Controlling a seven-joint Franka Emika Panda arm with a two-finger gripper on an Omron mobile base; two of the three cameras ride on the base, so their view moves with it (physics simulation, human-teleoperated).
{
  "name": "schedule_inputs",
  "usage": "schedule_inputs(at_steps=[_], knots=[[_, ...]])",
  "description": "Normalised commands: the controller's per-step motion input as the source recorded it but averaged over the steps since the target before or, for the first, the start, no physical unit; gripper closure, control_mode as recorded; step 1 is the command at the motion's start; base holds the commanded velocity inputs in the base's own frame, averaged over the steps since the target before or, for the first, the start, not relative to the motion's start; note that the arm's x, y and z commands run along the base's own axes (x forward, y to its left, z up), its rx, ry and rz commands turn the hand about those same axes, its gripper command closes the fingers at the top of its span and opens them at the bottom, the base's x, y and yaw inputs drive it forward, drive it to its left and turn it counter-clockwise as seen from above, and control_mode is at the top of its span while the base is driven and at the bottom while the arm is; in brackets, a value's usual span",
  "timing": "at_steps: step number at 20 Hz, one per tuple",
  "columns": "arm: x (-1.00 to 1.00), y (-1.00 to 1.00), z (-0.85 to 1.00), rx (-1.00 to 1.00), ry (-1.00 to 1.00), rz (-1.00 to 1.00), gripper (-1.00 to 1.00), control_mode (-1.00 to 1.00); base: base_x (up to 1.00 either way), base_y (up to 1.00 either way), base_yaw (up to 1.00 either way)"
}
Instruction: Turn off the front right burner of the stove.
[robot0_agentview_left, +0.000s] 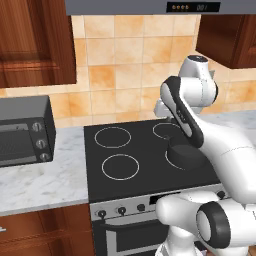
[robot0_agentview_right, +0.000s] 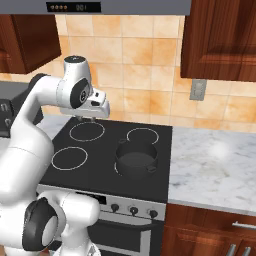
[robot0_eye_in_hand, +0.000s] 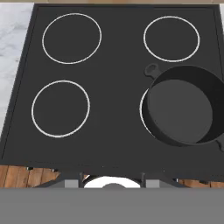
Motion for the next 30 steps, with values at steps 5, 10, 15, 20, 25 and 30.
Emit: schedule_inputs(at_steps=[5, 10, 15, 20, 25, 30], knots=[[-0.09, -0.06, -0.03, 0.00, 0.00, 0.00, -1.00, -1.00, 0.00, 0.00, 0.00], [-0.76, -0.50, -0.10, 0.00, -0.03, 0.00, -1.00, -1.00, 0.00, 0.00, 0.00], [-0.98, -0.82, -0.03, 0.09, -0.11, 0.00, -1.00, -1.00, 0.00, 0.00, 0.00], [-0.93, -0.99, -0.02, 0.16, -0.18, 0.00, -1.00, -1.00, 0.00, 0.00, 0.00], [-0.77, -1.00, -0.18, 0.17, -0.27, 0.02, -1.00, -1.00, 0.00, 0.00, 0.00], [-0.63, -0.93, -0.31, 0.11, -0.36, 0.06, -1.00, -1.00, 0.00, 0.00, 0.00]])
